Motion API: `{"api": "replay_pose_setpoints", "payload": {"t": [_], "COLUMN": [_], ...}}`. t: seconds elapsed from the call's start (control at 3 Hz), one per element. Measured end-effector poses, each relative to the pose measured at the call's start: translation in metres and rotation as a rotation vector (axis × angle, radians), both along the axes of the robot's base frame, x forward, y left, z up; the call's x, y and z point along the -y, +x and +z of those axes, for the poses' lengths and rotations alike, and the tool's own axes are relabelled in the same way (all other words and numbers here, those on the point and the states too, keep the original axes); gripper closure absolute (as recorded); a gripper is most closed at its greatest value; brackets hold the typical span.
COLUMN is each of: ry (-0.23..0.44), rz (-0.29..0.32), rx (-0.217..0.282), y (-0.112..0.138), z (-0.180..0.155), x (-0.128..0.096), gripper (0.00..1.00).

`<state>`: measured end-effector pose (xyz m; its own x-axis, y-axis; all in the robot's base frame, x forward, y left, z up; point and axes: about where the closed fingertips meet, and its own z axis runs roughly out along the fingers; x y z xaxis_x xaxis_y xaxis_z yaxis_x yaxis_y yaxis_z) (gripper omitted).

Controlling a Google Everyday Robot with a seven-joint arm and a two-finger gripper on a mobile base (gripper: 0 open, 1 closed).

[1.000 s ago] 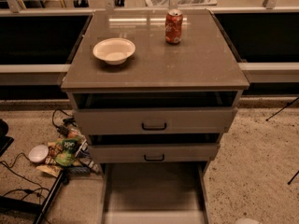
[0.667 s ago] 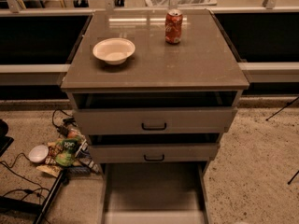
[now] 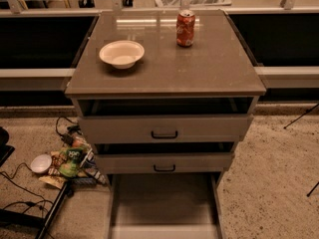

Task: Close bottom drawer

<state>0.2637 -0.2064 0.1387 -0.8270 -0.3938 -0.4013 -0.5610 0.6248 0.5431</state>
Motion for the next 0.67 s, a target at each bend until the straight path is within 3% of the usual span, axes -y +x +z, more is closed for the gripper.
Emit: {"api": "replay_pose_setpoints", "payload": {"t": [0.67], "ry": [0.040], "rz": [0.021], "rx": [0.068], "y": [0.044], "z": [-0.015], "x": [-0.007], "gripper": [1.00]}}
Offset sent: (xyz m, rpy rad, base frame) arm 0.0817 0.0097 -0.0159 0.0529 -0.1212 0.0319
